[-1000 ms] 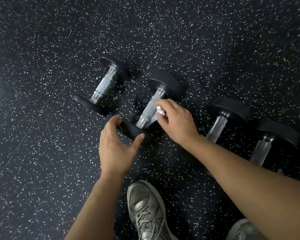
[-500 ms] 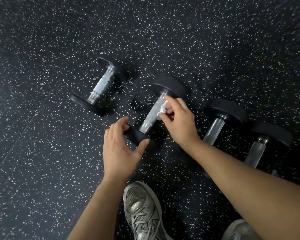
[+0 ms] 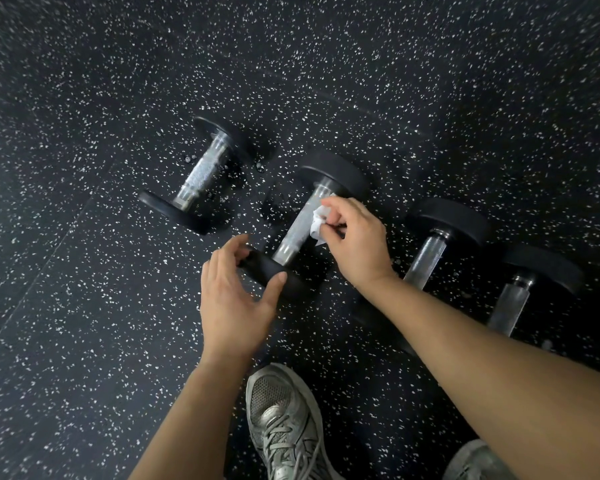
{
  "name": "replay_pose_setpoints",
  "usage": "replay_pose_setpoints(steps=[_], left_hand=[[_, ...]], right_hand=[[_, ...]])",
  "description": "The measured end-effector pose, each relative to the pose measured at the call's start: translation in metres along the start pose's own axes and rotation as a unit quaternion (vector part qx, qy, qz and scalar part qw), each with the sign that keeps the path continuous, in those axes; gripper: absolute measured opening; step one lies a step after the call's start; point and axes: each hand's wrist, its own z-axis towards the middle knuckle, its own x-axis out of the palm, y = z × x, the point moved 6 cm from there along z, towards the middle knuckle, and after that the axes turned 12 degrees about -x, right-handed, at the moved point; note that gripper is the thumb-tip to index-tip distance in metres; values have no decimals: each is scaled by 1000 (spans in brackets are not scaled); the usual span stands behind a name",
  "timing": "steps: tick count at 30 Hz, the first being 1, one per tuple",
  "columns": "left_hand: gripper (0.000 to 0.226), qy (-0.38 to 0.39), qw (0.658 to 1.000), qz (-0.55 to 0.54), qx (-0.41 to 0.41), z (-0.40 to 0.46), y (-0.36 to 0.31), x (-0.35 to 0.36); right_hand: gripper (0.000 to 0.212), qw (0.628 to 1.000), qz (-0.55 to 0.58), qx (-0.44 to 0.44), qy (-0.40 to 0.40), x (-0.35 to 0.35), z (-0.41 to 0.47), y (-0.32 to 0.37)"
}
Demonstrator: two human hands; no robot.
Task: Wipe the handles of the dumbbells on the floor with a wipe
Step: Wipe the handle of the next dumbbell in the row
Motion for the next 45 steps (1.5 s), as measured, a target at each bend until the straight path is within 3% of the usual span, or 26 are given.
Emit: replay_pose_setpoints(steps=[4,7,10,13,16,18,20,22,26,28,31,34,37,40,45], left_hand=[[66,-9,1000,-1,-10,1,3,-1],[68,-6,1000,-4,-13,2,3,-1],[69,-4,1000,-6,-14,0,2,0],[71,5,1000,-4,-10,-1,1,0],[72,13,1000,-1,-4,-2,-2,0],[72,14,1000,-1,-3,-1,-2,0],[72,9,1000,-9,-11,0,1,0],[70,2,1000,-18,-22,3,6,-2],[58,-14,999,-22,-38,6,10,-5],[56,-14,998,-15,-52,7,13,-6],[63,-1,998,-18,-65,10,18,-6],[68,2,997,-19,-70,12,19,-7],[67,-8,996,-28,-86,13,17,-11],[66,-13,995,-32,-92,15,18,-15],[59,-28,995,-48,-80,12,14,-17]], right_hand=[[18,997,-61,47,-3,1,5,-3],[11,998,-63,9,-23,-3,6,4],[20,998,-25,-60,-16,-1,9,16],[38,997,2,-70,12,8,10,21],[34,996,-44,-74,11,8,6,15],[30,991,-40,-110,67,14,1,18],[33,967,-19,-184,174,29,-8,31],[37,945,-48,-235,222,38,-15,39],[37,981,-114,-122,100,20,6,20],[38,981,-157,-93,65,14,16,16],[38,973,-88,-150,149,28,15,26],[43,943,-23,-217,252,41,-2,41],[44,961,-98,-172,193,40,8,36],[59,969,-161,-107,152,33,11,26],[41,932,-68,-237,265,44,-6,47]])
